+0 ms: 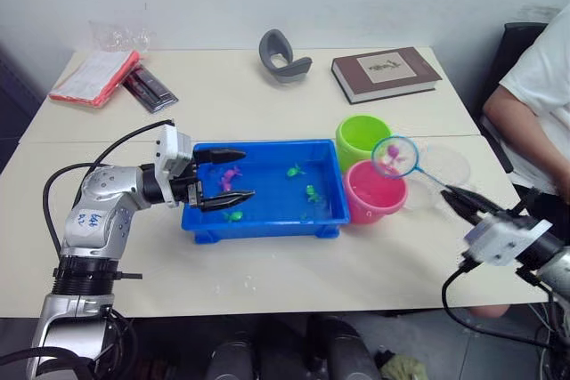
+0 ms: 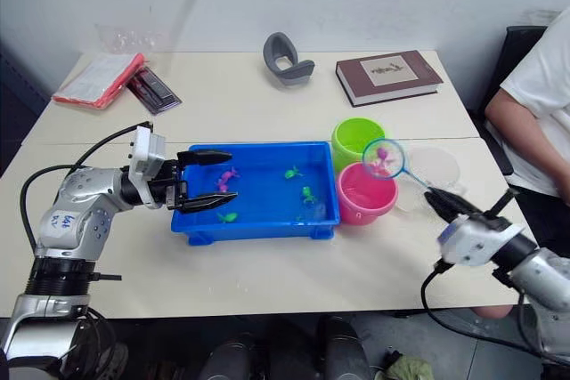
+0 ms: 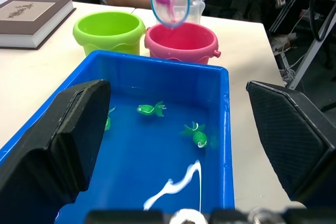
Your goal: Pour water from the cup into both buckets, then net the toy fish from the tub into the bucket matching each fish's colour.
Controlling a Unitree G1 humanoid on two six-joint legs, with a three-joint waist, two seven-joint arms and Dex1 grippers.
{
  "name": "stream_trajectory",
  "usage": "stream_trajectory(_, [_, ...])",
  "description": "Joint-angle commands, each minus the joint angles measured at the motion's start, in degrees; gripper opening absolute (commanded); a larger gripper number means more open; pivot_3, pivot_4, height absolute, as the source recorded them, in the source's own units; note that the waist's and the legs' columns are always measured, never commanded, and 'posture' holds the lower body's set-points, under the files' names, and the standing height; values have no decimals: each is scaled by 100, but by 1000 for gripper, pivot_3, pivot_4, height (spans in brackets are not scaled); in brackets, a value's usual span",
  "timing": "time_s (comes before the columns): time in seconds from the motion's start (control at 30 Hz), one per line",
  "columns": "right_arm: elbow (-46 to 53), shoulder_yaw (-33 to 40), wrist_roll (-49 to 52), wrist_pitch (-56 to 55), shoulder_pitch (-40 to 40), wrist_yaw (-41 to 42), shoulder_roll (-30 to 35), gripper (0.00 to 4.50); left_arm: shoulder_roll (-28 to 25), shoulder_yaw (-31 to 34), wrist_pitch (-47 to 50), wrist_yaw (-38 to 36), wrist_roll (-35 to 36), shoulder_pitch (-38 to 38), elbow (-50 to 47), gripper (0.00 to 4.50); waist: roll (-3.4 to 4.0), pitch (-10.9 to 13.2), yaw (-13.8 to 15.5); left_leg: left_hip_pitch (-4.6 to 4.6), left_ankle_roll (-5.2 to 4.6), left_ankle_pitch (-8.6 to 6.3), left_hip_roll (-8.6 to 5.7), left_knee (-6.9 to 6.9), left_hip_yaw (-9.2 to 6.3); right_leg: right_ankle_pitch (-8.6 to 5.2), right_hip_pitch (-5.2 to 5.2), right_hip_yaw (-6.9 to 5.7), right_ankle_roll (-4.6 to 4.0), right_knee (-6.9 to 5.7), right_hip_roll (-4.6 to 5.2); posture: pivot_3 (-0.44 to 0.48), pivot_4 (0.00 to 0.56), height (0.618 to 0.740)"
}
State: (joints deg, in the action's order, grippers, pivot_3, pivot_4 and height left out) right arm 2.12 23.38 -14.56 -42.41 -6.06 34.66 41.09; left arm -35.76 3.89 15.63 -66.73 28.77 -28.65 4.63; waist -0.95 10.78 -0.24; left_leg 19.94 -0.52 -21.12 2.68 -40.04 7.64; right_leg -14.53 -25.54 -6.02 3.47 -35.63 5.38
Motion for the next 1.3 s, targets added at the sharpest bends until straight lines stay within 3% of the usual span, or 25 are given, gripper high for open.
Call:
stream_trajectory(0.03, [-60,186,-993,-823,-65,-886,112,0,29,94,-70,71,21,42,-150,4458,0,0,1,0,0,0,-1,0,1,0,0,2,0,0,1,0,150,740])
stream_trajectory(0.13, [-85,498,-2006,-1137,-80,-1873,115,0,22,112,-75,107,25,164,-224,4458,0,0,1,-3,1,0,-1,0,5,0,0,7,0,-3,4,0,150,740])
stream_trajectory(0.3, [-100,388,-2579,-1139,-231,-2538,287,0,-26,103,-112,82,0,369,-336,4458,0,0,-5,-7,4,0,4,1,8,-2,1,11,-2,-1,1,0,150,740])
stream_trajectory(0.6, [144,81,-1287,-443,-178,-2196,572,0,-153,233,-172,75,13,515,-279,4458,0,0,-10,-22,4,0,5,3,14,-2,8,19,-3,-6,1,0,150,740])
stream_trajectory(0.7, [844,-691,673,649,216,-1094,778,0,-461,672,-256,21,95,756,-90,4458,0,0,-131,-29,3,0,10,3,18,-3,8,25,-4,-10,6,0,150,740])
stream_trajectory(0.93, [2326,-1941,3110,4382,1662,218,761,0,-934,1329,-181,37,198,1602,-248,4458,-3,2,-137,-49,15,-3,29,10,14,-17,10,17,-30,-29,16,0,150,740])
stream_trajectory(1.1, [2791,-2745,4214,7078,2506,245,488,0,-810,1861,-436,558,74,2084,-264,4458,-6,1,-61,-30,8,-9,25,7,-7,-18,8,-2,-32,-21,37,0,150,740])
stream_trajectory(1.3, [2726,-3127,4917,9309,3082,-164,-142,0,-849,2141,-306,857,125,2547,-533,4458,-6,1,-34,-10,1,-14,19,7,-16,-17,-4,-14,-31,-15,49,0,150,740])
